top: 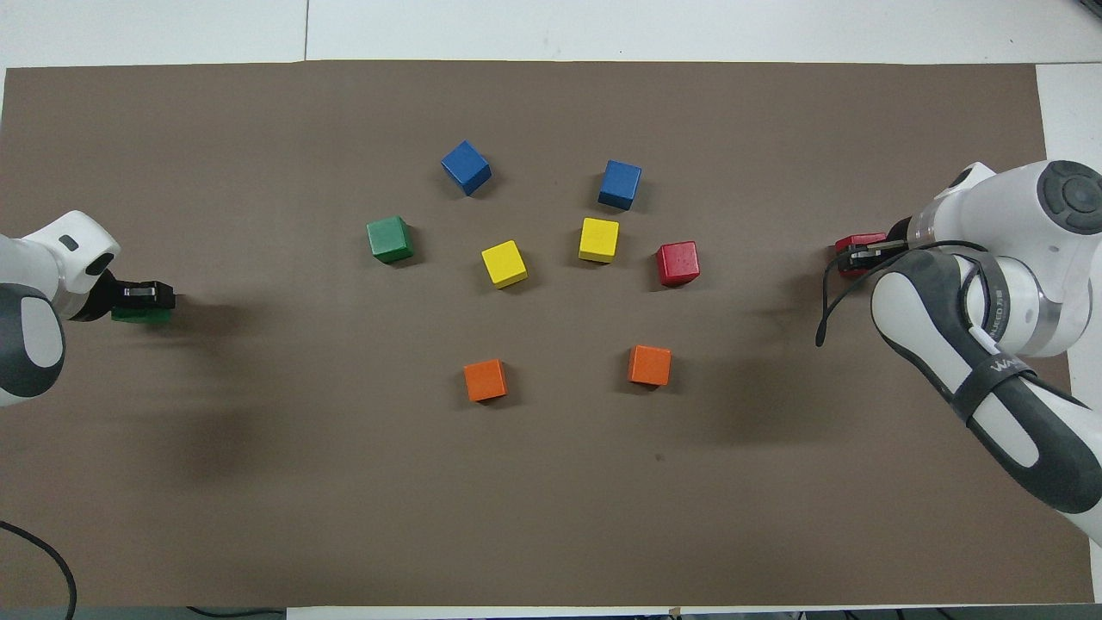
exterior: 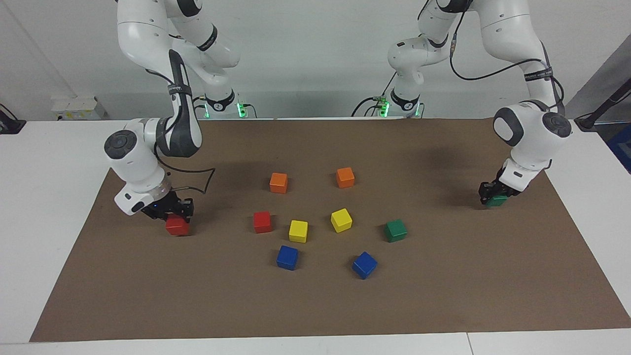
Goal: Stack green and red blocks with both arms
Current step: 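Carry green outward with the left gripper while the right gripper carries red outward, then release both blocks at the table edges and lift both grippers away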
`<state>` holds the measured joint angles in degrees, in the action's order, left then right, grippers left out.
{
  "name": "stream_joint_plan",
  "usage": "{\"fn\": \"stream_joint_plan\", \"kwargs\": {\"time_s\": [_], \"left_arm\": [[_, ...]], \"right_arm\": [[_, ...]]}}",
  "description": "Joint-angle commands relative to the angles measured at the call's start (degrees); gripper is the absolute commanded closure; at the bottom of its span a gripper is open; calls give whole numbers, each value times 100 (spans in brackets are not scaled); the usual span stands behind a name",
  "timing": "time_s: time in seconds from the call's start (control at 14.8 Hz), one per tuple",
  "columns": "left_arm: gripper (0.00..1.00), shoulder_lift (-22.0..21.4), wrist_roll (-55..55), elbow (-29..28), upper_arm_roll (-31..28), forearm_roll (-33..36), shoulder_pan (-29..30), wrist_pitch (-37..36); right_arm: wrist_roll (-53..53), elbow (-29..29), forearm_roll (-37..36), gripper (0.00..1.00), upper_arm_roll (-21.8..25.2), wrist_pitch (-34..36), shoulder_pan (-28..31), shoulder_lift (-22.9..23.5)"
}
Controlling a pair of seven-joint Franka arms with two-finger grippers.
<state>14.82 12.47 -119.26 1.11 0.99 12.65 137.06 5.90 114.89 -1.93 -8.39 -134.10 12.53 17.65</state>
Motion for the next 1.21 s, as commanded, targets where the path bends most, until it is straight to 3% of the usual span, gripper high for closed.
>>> {"fn": "stream_joint_plan", "kwargs": {"time_s": [0.0, 0.07, 0.13, 0.2, 0.34, 0.4, 0.47, 0.74, 0.88, 1.01, 1.15], "left_arm": [[100, 82, 72, -27, 65, 59, 79, 198], [100, 82, 72, -27, 65, 59, 79, 198], [100, 82, 72, -27, 65, 59, 79, 215], [100, 82, 80, -27, 65, 59, 79, 224], [99, 82, 80, -27, 65, 59, 70, 224], [19, 82, 115, -27, 65, 59, 70, 215], [0, 91, 185, -18, 65, 59, 70, 207], [0, 91, 230, 17, 65, 59, 70, 172], [0, 82, 221, 122, 74, 42, 62, 58], [0, 91, 160, 664, 82, 7, -43, -475], [0, 117, 81, 1376, 82, -177, -236, -1249]], "right_arm": [[78, 104, -80, 95, -75, -134, 101, -34], [78, 112, -80, 69, -75, -134, 92, 1], [60, 113, -80, 14, -75, -143, 92, 1], [51, 104, -80, 0, -75, -134, 92, 1], [51, 104, -80, 0, -75, -143, 83, 1], [43, 104, -80, 0, -75, -134, 83, 1], [34, 104, -80, 0, -75, -134, 83, 1], [-422, -80, -18, 0, -93, 49, -75, -86], [-607, -387, -9, 0, -93, 470, -268, -200], [-1001, -957, -9, 0, -102, 1154, -574, -245], [-1563, -1354, -79, 0, -102, 1403, -952, -219]]}}
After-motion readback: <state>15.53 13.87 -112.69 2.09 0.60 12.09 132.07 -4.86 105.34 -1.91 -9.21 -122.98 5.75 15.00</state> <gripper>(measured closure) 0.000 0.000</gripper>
